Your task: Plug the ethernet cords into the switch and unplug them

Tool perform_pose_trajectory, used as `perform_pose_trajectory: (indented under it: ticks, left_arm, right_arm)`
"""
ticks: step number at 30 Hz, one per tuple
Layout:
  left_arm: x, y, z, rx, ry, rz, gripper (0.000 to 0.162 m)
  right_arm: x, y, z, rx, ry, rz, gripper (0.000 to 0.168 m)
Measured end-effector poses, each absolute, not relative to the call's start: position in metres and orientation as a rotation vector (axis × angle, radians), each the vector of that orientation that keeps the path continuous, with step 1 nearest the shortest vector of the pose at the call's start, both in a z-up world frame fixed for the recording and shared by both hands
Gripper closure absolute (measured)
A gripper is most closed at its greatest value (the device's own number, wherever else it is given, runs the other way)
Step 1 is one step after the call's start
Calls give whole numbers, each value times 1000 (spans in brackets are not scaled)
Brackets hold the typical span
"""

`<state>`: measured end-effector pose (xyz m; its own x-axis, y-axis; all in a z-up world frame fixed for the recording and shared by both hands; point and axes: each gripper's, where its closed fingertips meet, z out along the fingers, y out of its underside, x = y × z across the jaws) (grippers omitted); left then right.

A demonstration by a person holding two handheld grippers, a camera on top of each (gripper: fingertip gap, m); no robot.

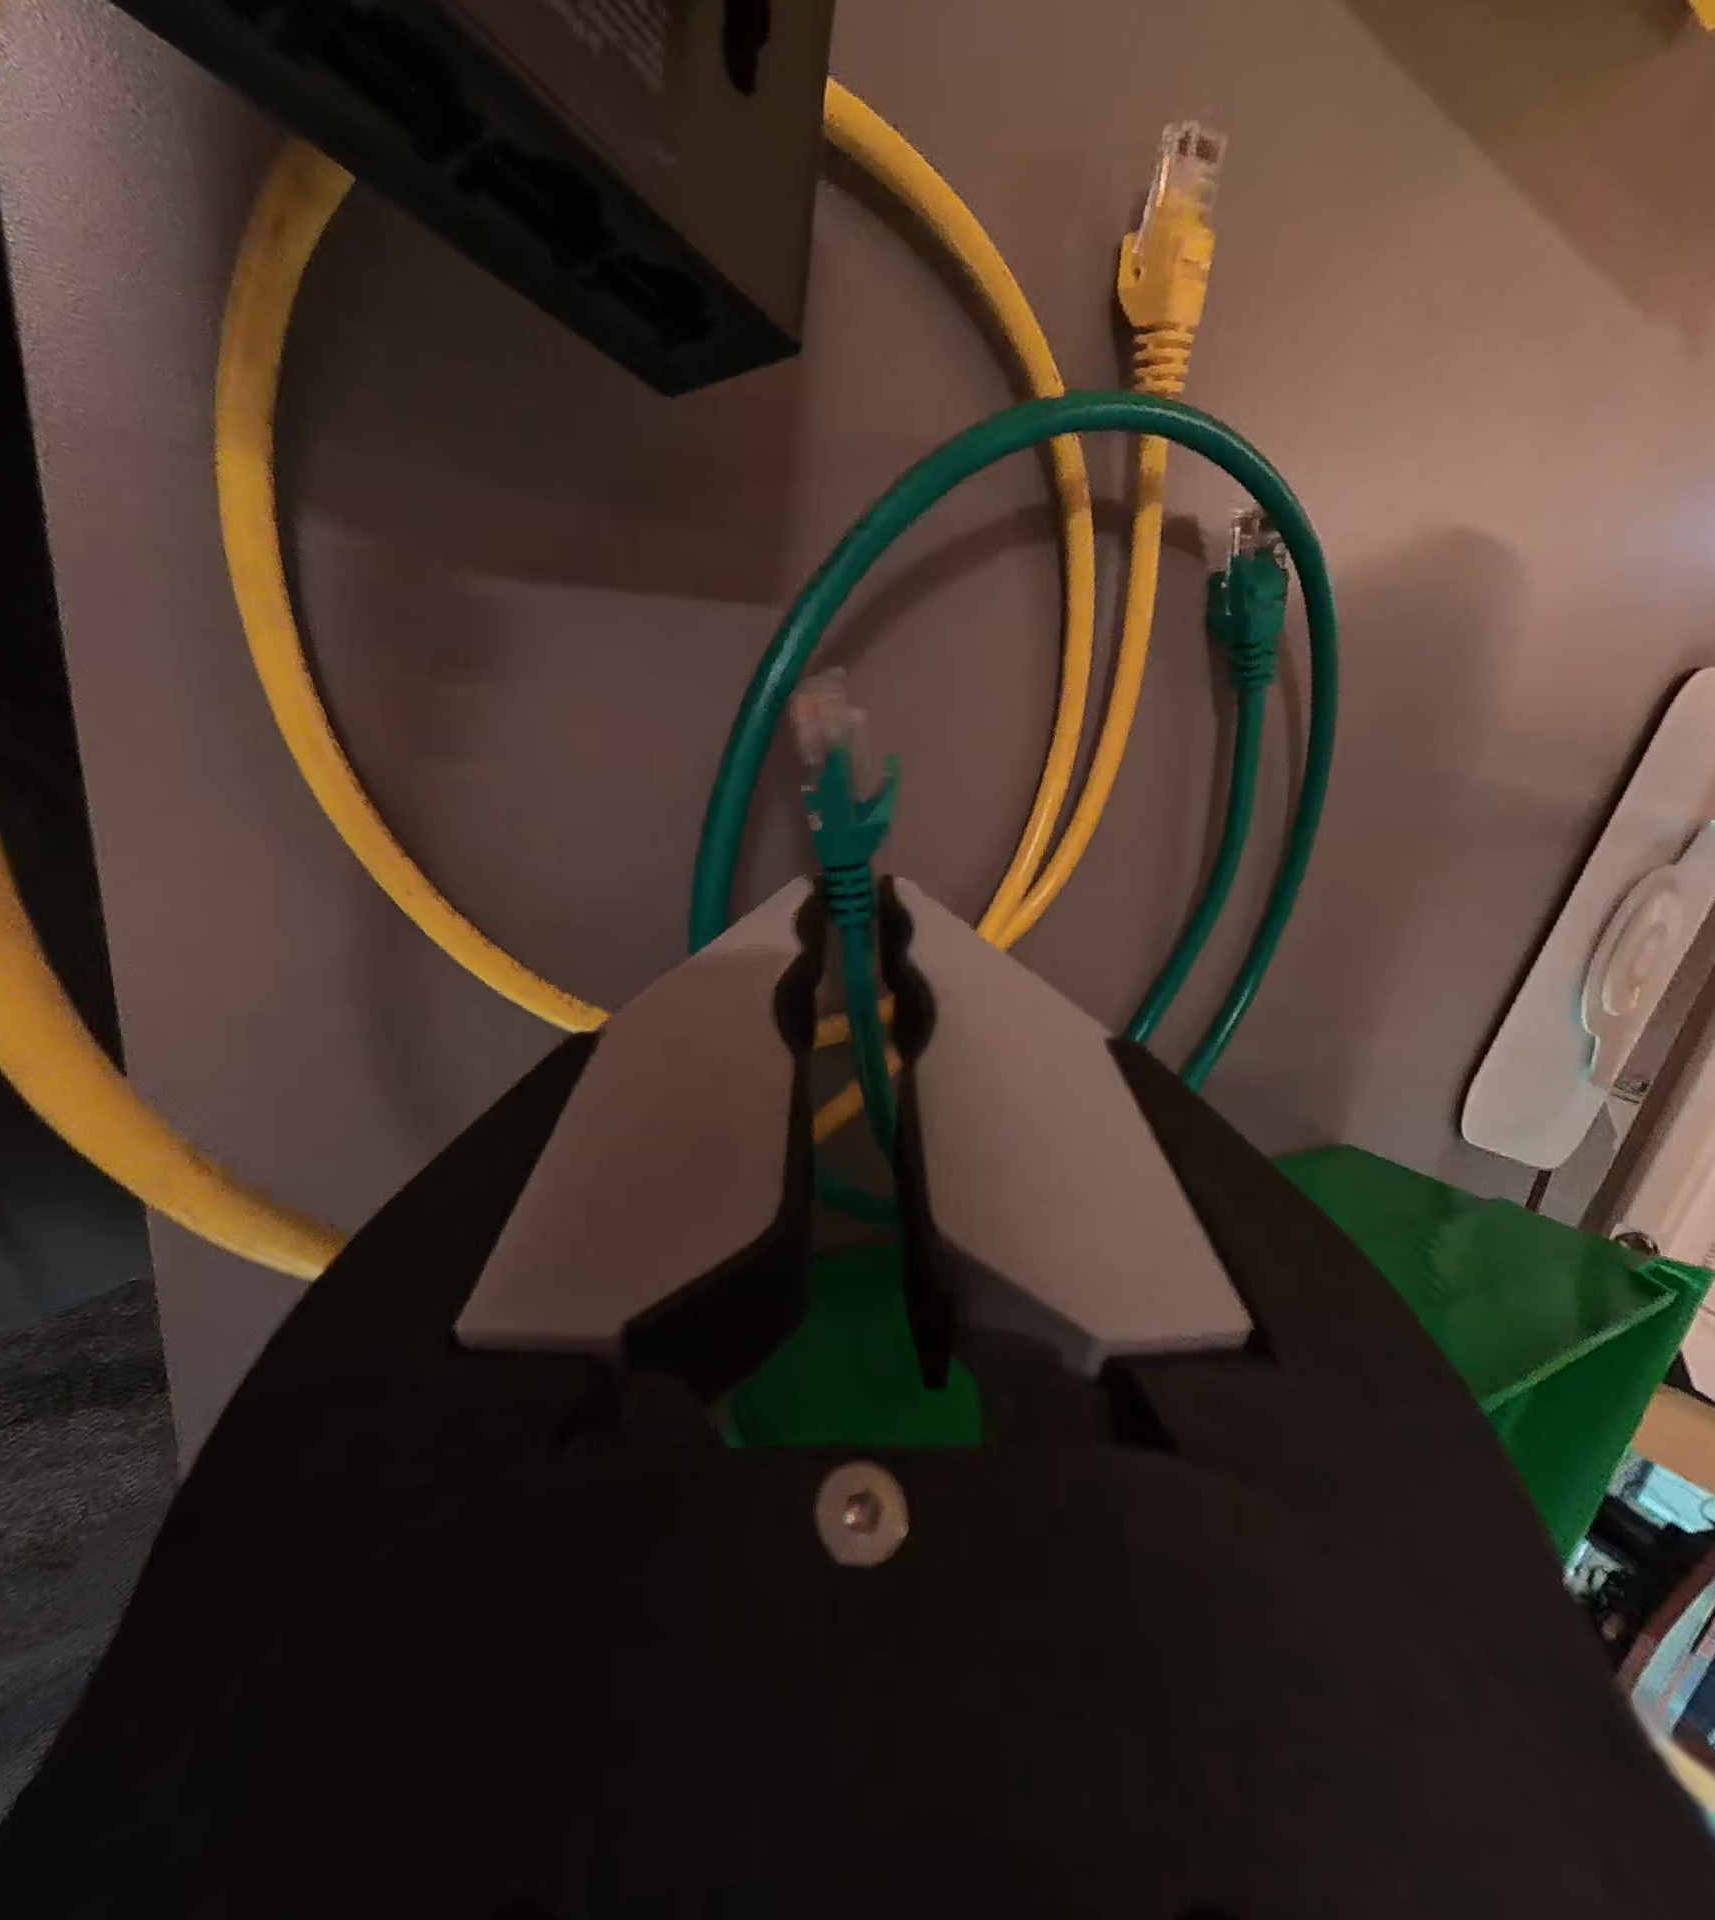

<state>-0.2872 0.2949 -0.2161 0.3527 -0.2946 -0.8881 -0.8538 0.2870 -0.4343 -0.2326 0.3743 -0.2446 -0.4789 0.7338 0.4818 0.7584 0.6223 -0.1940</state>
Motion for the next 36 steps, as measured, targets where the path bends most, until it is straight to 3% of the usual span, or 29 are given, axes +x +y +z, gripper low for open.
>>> perform_pose_trajectory:
  ticks: [13,28,36]
  left_arm:
    - [-291,293,-201,-1276,1112,428,134]
    - [-288,294,-207,-1253,1151,478,135]
    - [-287,295,-216,-1241,1204,547,135]
  right_arm:
    - [-243,323,-200,-818,-2241,-33,163]
    - [-259,313,-209,-743,-2374,-113,163]
    - [-242,322,-244,-1018,-2475,87,159]
